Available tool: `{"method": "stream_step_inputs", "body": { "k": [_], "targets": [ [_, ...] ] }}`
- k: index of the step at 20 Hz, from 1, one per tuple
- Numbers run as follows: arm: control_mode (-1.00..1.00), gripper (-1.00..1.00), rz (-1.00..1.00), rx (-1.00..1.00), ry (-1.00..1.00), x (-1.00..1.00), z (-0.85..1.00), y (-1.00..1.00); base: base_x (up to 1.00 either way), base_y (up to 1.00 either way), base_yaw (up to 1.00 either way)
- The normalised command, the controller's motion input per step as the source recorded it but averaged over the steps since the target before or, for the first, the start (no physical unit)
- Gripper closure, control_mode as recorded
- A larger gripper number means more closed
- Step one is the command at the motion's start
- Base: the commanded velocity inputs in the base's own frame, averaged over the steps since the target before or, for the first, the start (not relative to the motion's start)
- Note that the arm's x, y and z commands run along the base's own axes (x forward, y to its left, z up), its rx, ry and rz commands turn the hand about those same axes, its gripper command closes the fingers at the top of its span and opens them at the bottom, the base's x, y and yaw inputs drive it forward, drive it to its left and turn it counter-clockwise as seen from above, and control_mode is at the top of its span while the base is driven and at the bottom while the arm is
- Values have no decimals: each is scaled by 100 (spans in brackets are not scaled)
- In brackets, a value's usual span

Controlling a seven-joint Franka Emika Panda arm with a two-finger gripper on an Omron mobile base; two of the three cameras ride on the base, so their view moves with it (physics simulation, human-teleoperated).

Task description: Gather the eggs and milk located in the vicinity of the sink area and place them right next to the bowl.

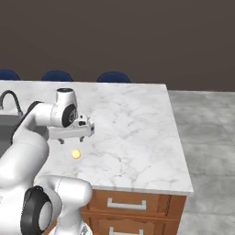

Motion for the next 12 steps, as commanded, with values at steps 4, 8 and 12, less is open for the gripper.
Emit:
{"method": "stream_step_inputs", "body": {
  "k": [4, 8, 12],
  "targets": [
    [-100, -100, 17, 0, 0, 19, -8, 4, 0, 0, 0],
    [-100, -100, 15, 0, 0, 15, 0, 3, 0, 0, 0],
    [-100, -100, 12, 0, 1, 19, -4, 8, 0, 0, 0]
  ]
}}
